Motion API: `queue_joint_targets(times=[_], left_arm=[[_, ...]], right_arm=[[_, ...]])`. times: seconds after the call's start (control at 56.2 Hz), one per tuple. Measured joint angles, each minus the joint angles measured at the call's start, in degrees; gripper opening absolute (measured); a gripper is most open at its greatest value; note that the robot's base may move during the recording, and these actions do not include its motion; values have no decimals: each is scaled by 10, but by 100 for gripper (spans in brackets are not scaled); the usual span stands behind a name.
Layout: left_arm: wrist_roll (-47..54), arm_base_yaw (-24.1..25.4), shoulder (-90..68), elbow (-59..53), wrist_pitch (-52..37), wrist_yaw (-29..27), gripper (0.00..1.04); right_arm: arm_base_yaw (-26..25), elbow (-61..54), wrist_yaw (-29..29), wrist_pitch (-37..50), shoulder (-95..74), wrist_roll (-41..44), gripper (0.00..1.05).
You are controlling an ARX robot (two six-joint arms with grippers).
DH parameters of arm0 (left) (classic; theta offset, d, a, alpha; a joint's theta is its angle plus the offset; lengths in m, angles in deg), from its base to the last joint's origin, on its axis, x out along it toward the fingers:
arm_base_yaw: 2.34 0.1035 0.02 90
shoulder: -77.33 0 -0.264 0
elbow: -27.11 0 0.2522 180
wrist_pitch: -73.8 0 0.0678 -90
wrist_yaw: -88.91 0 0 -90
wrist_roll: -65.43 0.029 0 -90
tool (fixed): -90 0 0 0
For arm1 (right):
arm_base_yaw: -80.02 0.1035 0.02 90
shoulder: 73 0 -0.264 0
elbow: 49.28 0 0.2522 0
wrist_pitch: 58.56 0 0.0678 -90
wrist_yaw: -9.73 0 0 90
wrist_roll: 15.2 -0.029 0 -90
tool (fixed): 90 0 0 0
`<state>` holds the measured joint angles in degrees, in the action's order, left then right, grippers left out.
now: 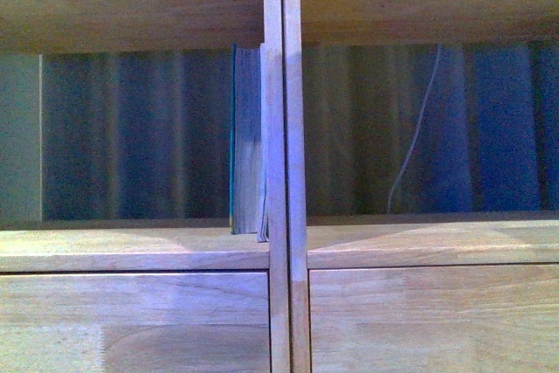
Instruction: Organize books on shelf
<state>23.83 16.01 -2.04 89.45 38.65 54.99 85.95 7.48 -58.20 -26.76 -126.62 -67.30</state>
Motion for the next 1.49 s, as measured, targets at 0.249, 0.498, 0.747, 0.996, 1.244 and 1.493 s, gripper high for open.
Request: queue_joint_targets(times=[0.249, 0.498, 0.747, 0.996, 1.244, 1.493], left_arm=[[-153, -117, -57, 144, 44, -4, 97], [-163, -211, -66, 197, 57, -26, 97], [-191, -251, -74, 215, 34, -54, 97], [-221, -262, -49, 181, -24, -43, 97], [-236, -281, -27, 153, -77, -18, 97], [-222, -286, -25, 144, -65, -21, 97]], right_arm=[[49, 28, -26, 58, -114, -9, 7], [109, 55, -48, 69, -152, -10, 7], [177, 68, -49, 67, -163, -1, 7], [217, 26, -58, 82, -127, 23, 7], [220, 16, -51, 85, -124, 35, 7], [193, 21, -49, 88, -133, 19, 7]])
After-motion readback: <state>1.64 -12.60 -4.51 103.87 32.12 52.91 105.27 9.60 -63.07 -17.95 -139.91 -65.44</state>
